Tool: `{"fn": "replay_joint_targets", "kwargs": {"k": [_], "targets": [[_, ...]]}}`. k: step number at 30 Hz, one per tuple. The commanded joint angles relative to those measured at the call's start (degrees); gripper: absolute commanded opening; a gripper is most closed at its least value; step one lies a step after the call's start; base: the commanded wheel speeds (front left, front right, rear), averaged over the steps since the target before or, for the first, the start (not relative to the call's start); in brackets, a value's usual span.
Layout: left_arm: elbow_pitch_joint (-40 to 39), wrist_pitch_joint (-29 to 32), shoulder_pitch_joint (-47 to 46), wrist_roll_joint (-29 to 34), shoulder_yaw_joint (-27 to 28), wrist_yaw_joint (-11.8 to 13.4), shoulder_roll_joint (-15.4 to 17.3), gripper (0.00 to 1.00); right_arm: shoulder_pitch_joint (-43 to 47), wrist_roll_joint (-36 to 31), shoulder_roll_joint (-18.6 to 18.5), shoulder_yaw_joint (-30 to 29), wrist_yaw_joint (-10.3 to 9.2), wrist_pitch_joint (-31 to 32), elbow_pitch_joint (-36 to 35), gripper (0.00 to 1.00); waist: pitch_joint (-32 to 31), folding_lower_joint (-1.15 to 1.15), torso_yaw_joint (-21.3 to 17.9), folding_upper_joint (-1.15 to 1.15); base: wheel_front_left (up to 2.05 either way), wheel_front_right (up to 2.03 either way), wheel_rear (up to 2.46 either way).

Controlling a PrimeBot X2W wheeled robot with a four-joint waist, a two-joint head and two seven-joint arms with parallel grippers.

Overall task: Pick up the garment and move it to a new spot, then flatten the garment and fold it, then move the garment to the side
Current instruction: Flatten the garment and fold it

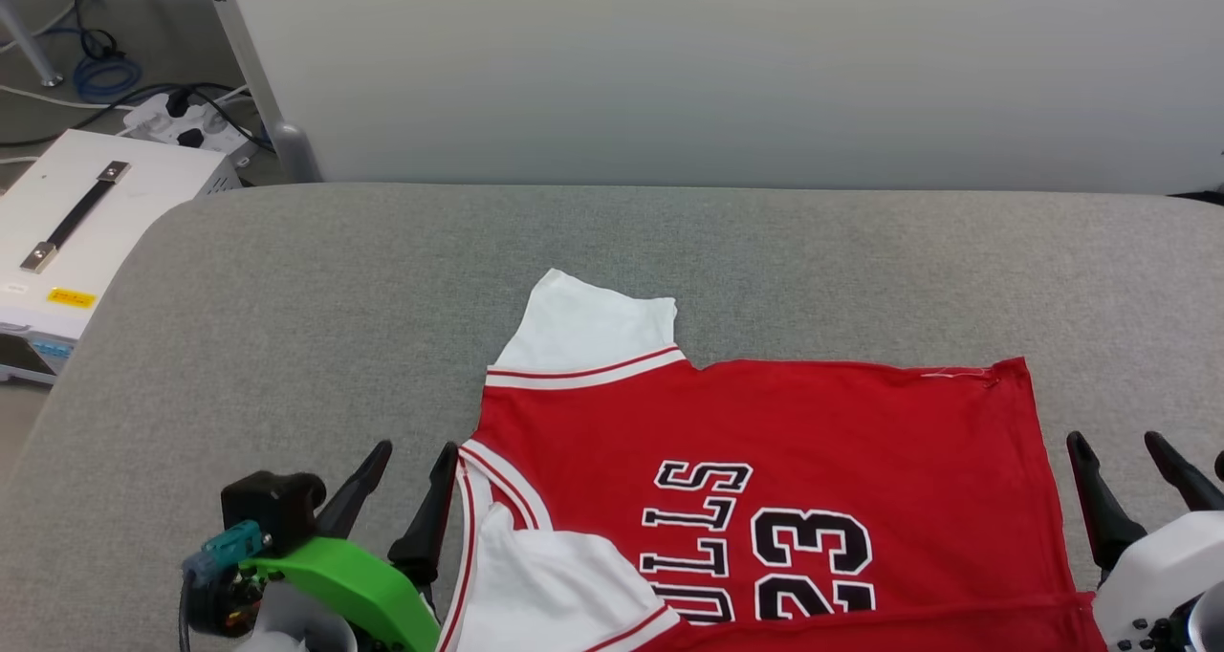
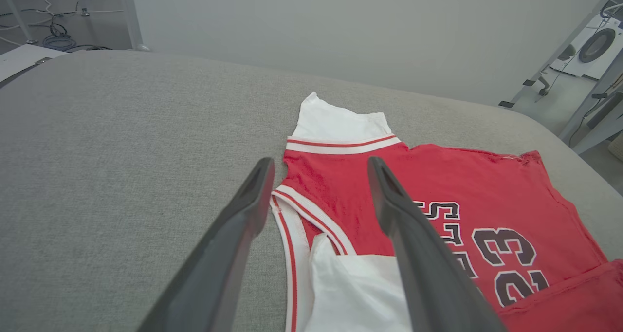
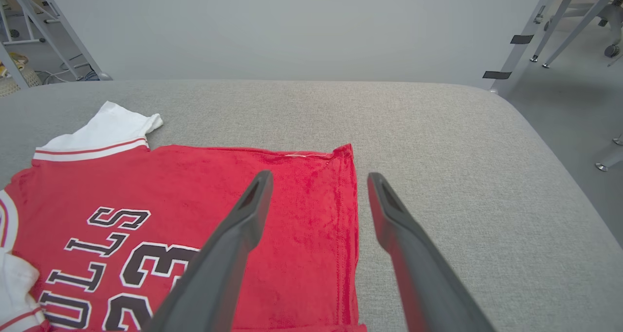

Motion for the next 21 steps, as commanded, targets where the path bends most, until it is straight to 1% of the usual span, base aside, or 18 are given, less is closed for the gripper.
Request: {"fn": "replay_joint_targets", "kwargs": {"k": [1,6,9,14,17,21], "targets": [[-0.7,-0.5,-1.4,2.0,0.6,-0.9,-0.5,1.0,-1.3,-0.5,0.5,0.3,-0.04,-1.4,-0.7,1.0,0.9,0.0,-0.5,0.0,0.0,0.0,0.0],[-2.0,-0.8,-4.7,5.6,2.3,-2.6,-0.6,1.0,-2.2,-2.2,2.1,0.8,-0.04,-4.7,-3.0,1.0,4.5,0.0,-2.1,0.0,0.0,0.0,0.0],[-1.3,1.2,-8.1,5.9,2.5,-3.7,0.2,1.0,-3.0,-3.0,2.7,1.9,-0.04,-5.3,-3.8,1.0,6.8,0.0,-3.9,0.0,0.0,0.0,0.0],[0.6,9.4,-17.3,4.6,2.4,-7.5,1.7,1.0,-5.7,-3.8,3.6,3.6,-0.04,-6.1,-4.6,1.0,11.9,0.0,-7.5,0.0,0.0,0.0,0.0],[3.3,16.9,-24.1,2.5,2.2,-11.0,3.0,1.0,-7.1,-4.2,3.8,5.4,-0.04,-6.3,-4.3,1.0,14.9,0.0,-10.1,0.0,0.0,0.0,0.0],[8.1,28.3,-31.9,-0.7,1.3,-14.4,4.5,1.0,-9.1,-4.5,3.9,6.6,-0.04,-7.1,-4.2,1.0,18.4,0.0,-13.2,0.0,0.0,0.0,0.0]]}}
